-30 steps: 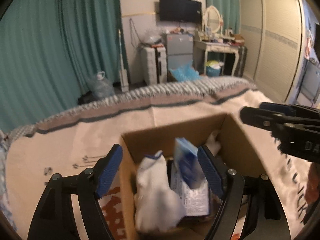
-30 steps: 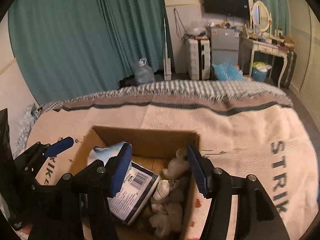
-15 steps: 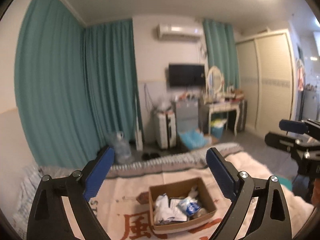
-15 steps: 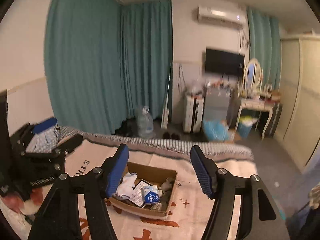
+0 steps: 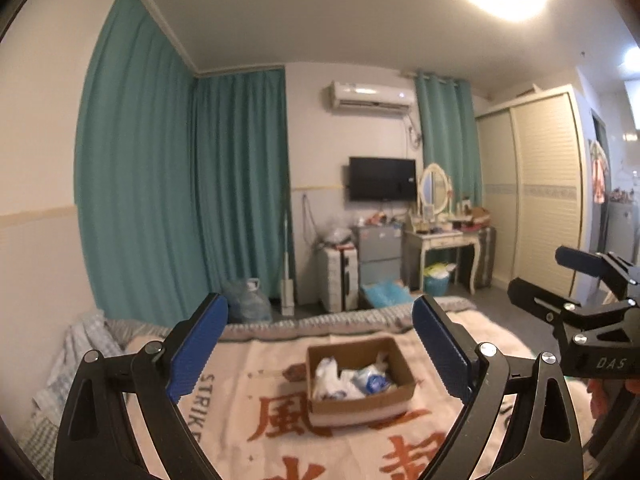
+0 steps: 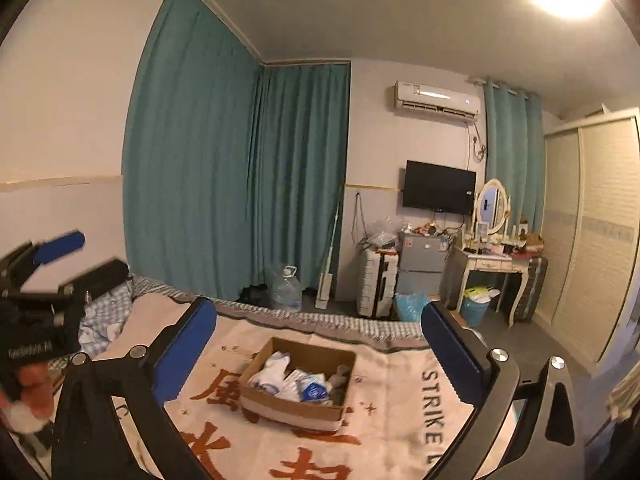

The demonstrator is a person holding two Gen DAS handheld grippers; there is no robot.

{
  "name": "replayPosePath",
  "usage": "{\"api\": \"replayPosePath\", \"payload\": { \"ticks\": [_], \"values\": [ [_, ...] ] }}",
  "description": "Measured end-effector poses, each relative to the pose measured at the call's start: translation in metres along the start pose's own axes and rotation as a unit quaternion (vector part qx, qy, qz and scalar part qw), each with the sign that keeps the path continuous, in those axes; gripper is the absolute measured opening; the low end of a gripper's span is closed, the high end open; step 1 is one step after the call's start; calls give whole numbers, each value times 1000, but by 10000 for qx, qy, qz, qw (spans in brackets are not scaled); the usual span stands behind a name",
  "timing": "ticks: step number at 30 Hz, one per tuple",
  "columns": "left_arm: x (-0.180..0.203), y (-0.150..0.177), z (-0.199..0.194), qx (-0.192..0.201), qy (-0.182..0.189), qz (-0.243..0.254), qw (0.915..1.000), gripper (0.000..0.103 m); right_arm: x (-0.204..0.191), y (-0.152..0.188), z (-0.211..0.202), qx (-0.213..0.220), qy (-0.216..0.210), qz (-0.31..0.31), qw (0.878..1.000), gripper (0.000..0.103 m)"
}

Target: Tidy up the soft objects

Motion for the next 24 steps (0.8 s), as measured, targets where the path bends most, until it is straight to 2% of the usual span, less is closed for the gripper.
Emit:
{"api": "replayPosePath", "payload": {
  "ticks": [5,7,11,13,18,24],
  "values": [
    [-9,47,26,-317,-33,-148,9994,95,-8,43,22,-55,-174,245,9995,103],
    [-12,68,37,-509,10,-190,9985,95,-6,66,39,-223,-259,322,9989,103],
    [-13,108,57,-779,-199,-88,9967,95,-2,112,78,-631,-315,439,9965,103],
    [-12,123,68,-923,-191,-139,9955,95,2,131,95,-842,-267,413,9952,103],
    [-5,142,83,-1125,-210,-62,9934,95,18,163,117,-1125,-224,674,9911,103],
    [-2,153,91,-1229,-207,-68,9922,95,26,174,126,-1246,-128,782,9890,103]
  ]
}}
Point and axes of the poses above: each gripper's, at about its wrist camera, not at the fingertips, and z roughly the way its jaws point, x to its right, y to its underside, the point moved 5 cm from there along z, roughly the way its jaws point
